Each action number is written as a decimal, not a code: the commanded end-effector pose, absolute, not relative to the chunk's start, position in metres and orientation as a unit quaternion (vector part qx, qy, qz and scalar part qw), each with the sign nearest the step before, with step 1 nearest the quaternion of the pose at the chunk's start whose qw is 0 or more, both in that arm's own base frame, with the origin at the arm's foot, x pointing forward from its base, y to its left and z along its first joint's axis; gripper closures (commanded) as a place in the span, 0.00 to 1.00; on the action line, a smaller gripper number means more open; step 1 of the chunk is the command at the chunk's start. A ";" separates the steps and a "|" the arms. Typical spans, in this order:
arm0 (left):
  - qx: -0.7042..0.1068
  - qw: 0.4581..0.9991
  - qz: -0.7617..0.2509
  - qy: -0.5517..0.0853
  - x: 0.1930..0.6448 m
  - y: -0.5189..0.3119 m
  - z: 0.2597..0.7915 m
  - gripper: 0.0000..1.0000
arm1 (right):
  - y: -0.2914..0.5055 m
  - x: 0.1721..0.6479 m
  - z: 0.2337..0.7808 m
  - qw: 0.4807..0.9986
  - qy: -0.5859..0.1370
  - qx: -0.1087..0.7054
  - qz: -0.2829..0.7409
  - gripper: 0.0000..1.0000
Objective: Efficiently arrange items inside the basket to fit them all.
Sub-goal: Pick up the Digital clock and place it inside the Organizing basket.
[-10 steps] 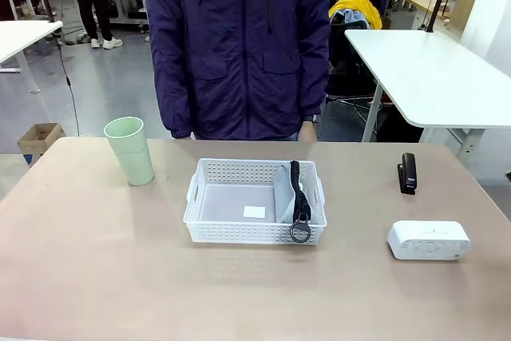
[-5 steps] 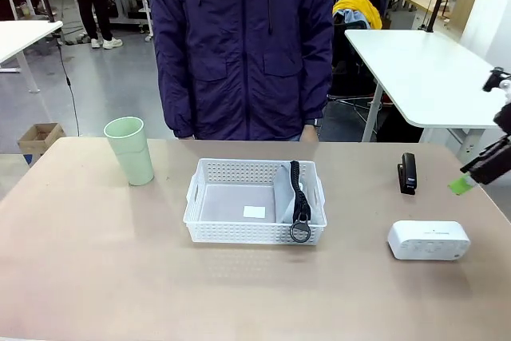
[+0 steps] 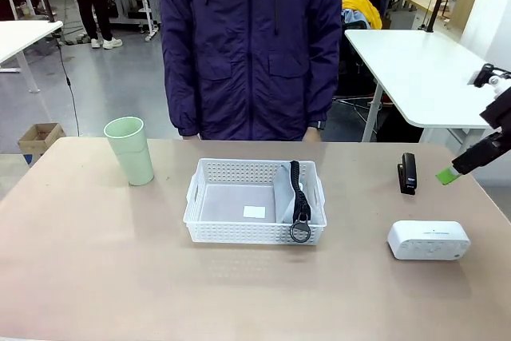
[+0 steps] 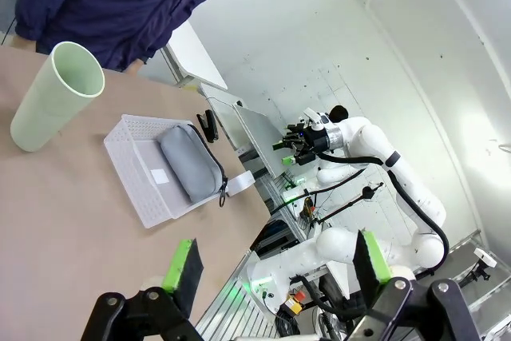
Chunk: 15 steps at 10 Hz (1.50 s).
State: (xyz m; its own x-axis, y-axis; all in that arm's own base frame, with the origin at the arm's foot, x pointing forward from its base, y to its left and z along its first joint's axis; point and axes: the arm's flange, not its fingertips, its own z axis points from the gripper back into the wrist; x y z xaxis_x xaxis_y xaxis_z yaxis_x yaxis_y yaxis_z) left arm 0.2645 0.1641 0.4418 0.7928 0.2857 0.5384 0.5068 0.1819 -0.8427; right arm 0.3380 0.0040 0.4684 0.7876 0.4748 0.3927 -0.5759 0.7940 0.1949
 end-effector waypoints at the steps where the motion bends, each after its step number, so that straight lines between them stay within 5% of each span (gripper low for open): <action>1: -0.637 0.695 -0.086 -0.321 0.264 0.165 0.443 0.00 | 0.006 0.336 0.468 0.926 -0.158 0.159 0.304 0.00; 14: -0.637 0.695 -0.086 -0.321 0.264 0.165 0.443 0.00 | 0.016 0.338 0.444 0.945 -0.109 0.062 0.303 0.00; 15: -0.637 0.695 -0.086 -0.321 0.264 0.165 0.443 0.00 | 0.016 0.334 0.444 0.912 -0.120 0.049 0.389 0.00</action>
State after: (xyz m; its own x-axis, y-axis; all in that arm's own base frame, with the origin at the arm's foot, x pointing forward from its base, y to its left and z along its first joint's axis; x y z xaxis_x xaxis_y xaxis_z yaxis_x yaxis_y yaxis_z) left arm 0.2645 0.1642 0.4419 0.7926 0.2857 0.5387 0.5071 0.1815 -0.8425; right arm 0.3431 0.0178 0.4508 0.7497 0.6115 0.2530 -0.6435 0.7629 0.0627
